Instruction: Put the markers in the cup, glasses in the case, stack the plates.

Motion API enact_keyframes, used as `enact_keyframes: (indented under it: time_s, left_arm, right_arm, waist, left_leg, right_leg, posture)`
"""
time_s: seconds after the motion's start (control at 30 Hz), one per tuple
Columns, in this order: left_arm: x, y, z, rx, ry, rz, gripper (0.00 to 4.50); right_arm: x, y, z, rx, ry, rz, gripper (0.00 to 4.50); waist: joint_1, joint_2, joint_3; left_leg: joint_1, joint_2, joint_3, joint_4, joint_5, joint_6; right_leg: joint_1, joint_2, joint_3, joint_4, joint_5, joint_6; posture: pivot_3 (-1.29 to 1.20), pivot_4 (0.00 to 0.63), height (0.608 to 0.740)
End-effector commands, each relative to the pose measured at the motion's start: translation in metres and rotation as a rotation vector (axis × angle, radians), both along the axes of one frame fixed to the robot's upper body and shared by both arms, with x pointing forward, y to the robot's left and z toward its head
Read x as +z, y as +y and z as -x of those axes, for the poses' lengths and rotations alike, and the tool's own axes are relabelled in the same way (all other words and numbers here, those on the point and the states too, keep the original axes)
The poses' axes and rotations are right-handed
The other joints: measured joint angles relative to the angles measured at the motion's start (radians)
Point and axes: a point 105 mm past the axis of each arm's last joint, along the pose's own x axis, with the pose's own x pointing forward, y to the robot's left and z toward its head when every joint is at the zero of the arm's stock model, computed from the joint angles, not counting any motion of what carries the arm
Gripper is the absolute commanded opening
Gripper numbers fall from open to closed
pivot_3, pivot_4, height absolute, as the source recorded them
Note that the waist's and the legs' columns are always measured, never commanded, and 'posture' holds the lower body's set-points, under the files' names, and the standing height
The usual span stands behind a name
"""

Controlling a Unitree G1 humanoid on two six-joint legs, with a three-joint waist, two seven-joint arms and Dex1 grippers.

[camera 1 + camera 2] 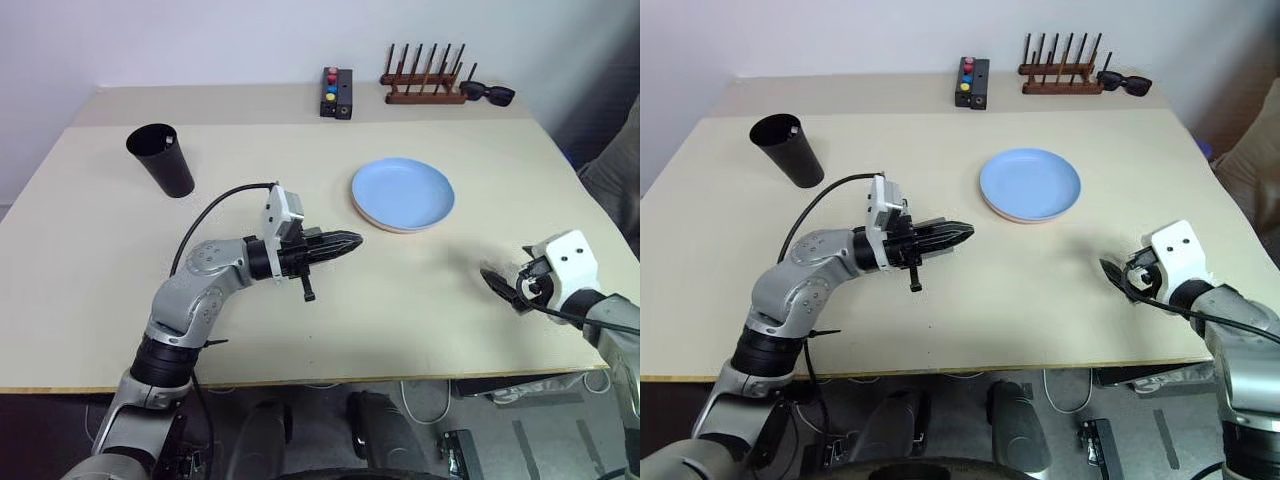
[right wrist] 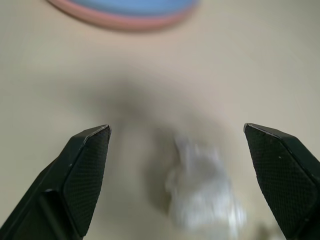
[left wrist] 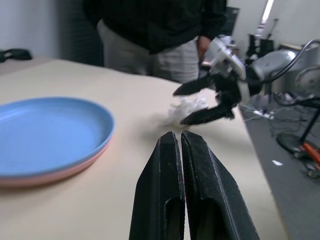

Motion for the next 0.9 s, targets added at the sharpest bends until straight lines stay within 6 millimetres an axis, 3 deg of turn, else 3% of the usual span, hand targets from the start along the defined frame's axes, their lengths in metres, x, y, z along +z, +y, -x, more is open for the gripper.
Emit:
enact_keyframes:
  time_s: [0.03,0.1,0.2,0.43,0.57,0.67,0.77,0.9]
  left_arm:
    - [0.008,-0.008,0.001,-0.042,-0.034,0.014,0.08]
    - [0.007,-0.008,0.001,-0.044,-0.038,0.014,0.08]
    - [0.007,-0.006,0.001,-0.034,-0.041,0.014,0.08]
    - [0.006,-0.001,0.002,-0.003,-0.031,0.033,0.08]
    - [0.006,0.0,0.003,0.018,-0.03,0.049,0.08]
    - [0.006,0.005,-0.001,0.053,-0.028,0.053,0.08]
    - [0.004,0.01,-0.003,0.076,-0.029,0.041,0.08]
    - [-0.005,0.021,-0.009,0.132,-0.053,-0.016,0.08]
  right_arm:
    - [-0.012,-0.025,0.004,-0.181,0.021,0.008,4.46]
    - [-0.017,-0.028,0.002,-0.21,0.036,-0.01,4.46]
    - [-0.019,-0.026,0.0,-0.203,0.048,-0.031,3.7]
    - [-0.006,-0.022,-0.013,-0.178,-0.001,0.0,0.12]
    - [0.03,0.001,-0.033,-0.071,-0.141,0.035,0.05]
    - [0.055,0.035,-0.052,0.043,-0.229,-0.019,0.05]
    - [0.063,0.055,-0.066,0.099,-0.254,-0.044,0.05]
    - [0.061,0.093,-0.103,0.169,-0.262,-0.128,0.05]
  waist:
    - [0.006,0.0,0.0]
    - [0.008,0.0,0.0]
    - [0.006,0.0,0.0]
    - [0.006,0.0,0.0]
    - [0.003,0.0,0.0]
    - [0.001,0.0,0.0]
    - [0.004,0.0,0.0]
    - [0.0,0.0,0.0]
  left_leg:
    - [0.0,0.0,-0.001,0.0,0.0,0.0]
    - [-0.001,0.0,-0.001,0.0,0.0,0.0]
    - [-0.002,0.0,0.0,0.0,0.0,0.0]
    - [-0.002,0.0,-0.001,0.0,0.0,0.0]
    - [-0.002,0.0,-0.001,0.0,0.0,0.0]
    - [-0.002,0.0,-0.001,0.0,0.0,0.0]
    - [-0.002,0.0,-0.001,-0.001,0.0,0.0]
    - [-0.003,0.001,-0.001,-0.001,0.0,0.0]
  right_leg:
    - [0.0,0.001,0.0,0.0,0.0,0.0]
    - [0.0,0.0,0.0,0.0,0.0,0.0]
    - [0.0,0.0,0.0,-0.003,0.001,-0.001]
    - [0.0,0.0,0.0,-0.004,0.001,0.0]
    - [0.0,0.0,0.0,-0.004,0.001,0.0]
    - [0.0,0.0,0.0,-0.004,0.001,0.0]
    - [0.0,0.001,-0.001,-0.004,0.001,0.0]
    - [0.0,0.001,-0.001,-0.005,0.002,0.0]
  posture:
    - [0.0,0.15,0.735]
    - [0.0,0.15,0.735]
    - [0.0,0.15,0.735]
    - [0.0,0.15,0.735]
    - [0.0,0.15,0.735]
    - [0.0,0.15,0.735]
    - [0.0,0.15,0.735]
    - [0.0,0.15,0.735]
